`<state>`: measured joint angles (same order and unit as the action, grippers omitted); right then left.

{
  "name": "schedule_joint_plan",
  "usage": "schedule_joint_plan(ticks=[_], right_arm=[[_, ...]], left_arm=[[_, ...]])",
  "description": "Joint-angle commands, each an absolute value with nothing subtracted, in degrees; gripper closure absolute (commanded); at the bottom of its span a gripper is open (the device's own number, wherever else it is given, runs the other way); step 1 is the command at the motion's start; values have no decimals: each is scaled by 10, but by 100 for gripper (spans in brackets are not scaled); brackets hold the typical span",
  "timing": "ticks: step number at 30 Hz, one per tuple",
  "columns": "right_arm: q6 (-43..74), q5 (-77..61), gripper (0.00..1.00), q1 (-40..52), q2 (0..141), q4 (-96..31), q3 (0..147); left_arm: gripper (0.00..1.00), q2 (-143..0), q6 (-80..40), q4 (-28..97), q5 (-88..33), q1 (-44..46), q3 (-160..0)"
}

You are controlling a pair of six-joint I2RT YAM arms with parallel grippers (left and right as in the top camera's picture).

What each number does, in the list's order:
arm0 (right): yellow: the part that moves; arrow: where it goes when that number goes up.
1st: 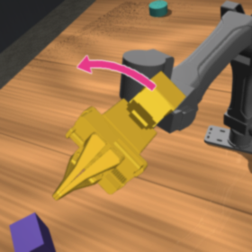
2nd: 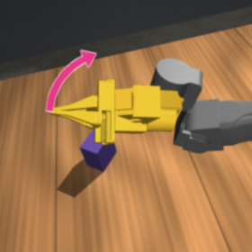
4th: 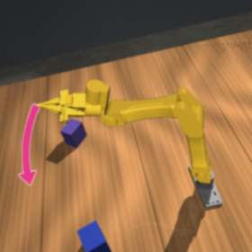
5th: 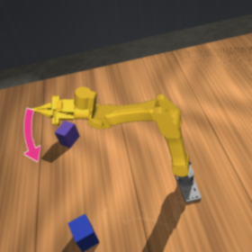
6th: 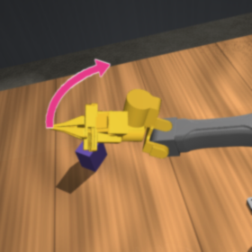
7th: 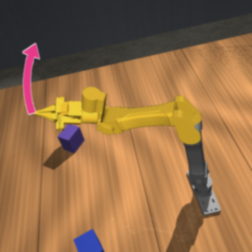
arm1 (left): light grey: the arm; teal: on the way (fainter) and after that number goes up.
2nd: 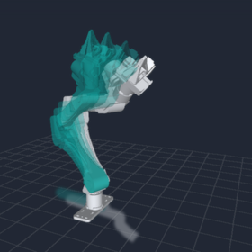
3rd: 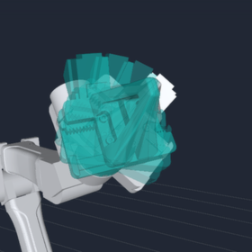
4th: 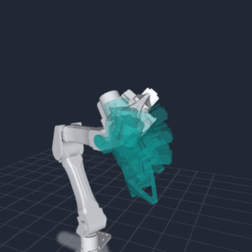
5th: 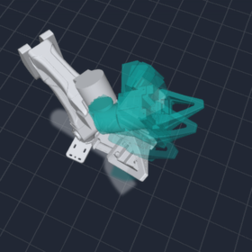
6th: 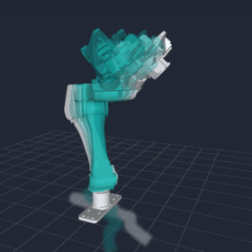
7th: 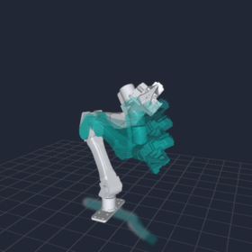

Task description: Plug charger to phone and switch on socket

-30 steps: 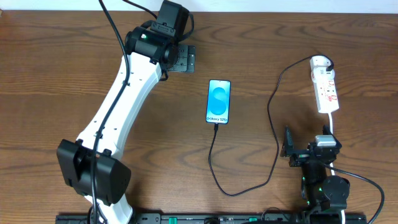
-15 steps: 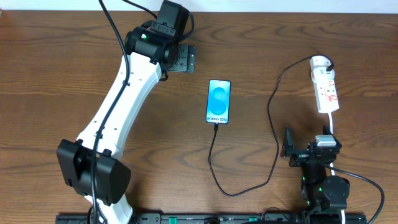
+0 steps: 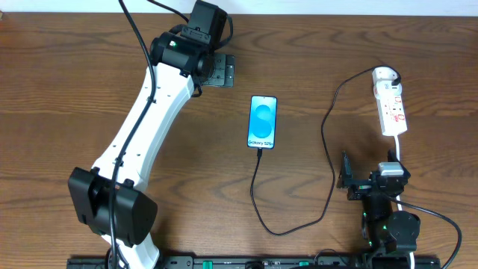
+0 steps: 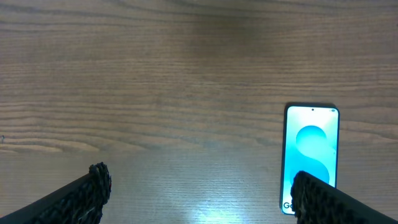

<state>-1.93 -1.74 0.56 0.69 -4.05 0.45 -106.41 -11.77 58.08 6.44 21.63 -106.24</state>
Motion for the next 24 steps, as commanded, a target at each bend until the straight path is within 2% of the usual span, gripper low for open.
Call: schedule_joint_plan(ticks=[1, 24], right_arm=[[-22, -17, 1, 8, 3, -43, 3], [-22, -17, 1, 8, 3, -43, 3]], left_arm=[[6, -1069, -117, 582, 76, 216, -1064], [6, -1058, -117, 609, 75, 216, -1063]])
